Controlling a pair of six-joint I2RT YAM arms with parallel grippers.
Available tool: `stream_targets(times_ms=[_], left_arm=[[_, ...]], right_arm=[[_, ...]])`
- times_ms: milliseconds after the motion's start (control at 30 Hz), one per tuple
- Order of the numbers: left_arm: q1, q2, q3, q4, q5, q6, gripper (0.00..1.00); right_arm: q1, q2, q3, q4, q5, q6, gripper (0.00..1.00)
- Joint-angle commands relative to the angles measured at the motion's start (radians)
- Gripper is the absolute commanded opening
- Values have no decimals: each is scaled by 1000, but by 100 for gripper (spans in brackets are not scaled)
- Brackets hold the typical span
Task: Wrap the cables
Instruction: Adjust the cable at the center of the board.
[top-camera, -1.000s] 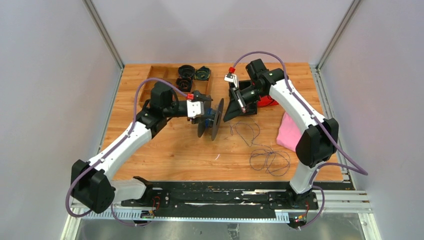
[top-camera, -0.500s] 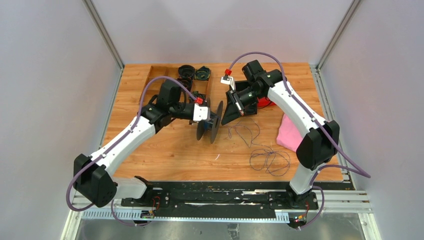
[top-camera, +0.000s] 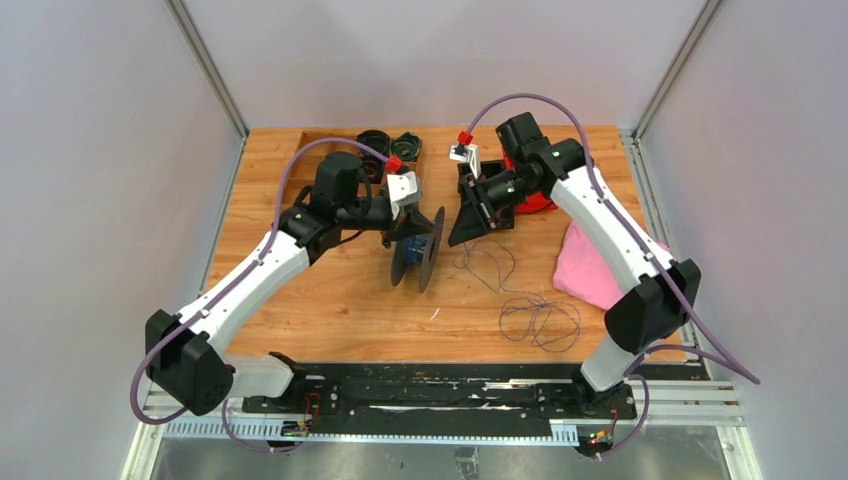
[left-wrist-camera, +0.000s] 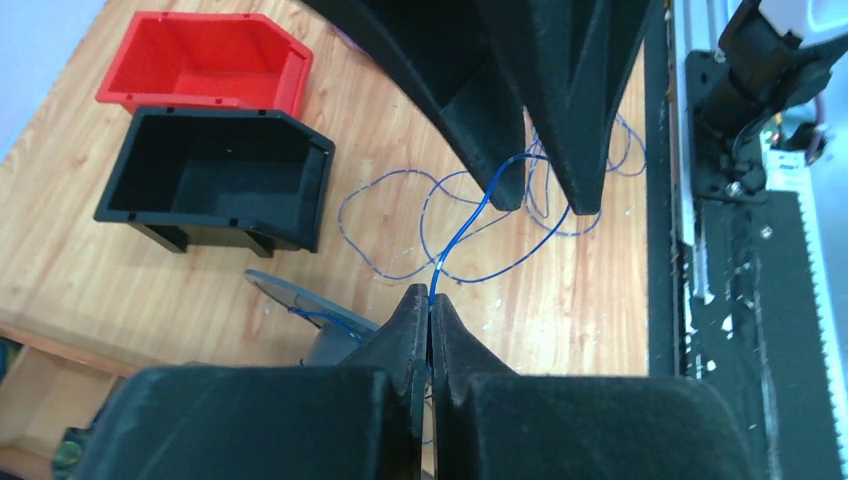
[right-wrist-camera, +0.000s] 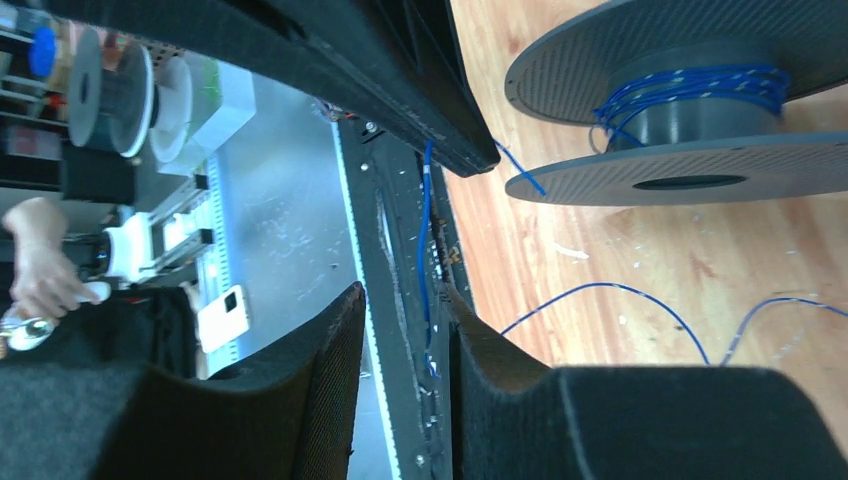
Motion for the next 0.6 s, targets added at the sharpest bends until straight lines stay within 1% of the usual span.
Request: stream_targets(times_ms=[0, 167, 333, 500, 567], left_arm=[[-5, -1, 43, -3, -25, -173, 0], [-5, 12, 47, 5, -4, -200, 0], [-5, 18, 48, 14, 1, -214, 0], [-5, 15, 41, 19, 9, -215, 1], [-5, 13, 36, 22, 8, -215, 0]], right_arm=[[-6, -81, 0, 70, 62, -36, 33], [7, -114, -21, 143, 144, -34, 35], [33, -108, -5, 148, 202, -56, 33], [46, -99, -11, 154, 218, -66, 32], [49, -100, -18, 161, 214, -67, 30]])
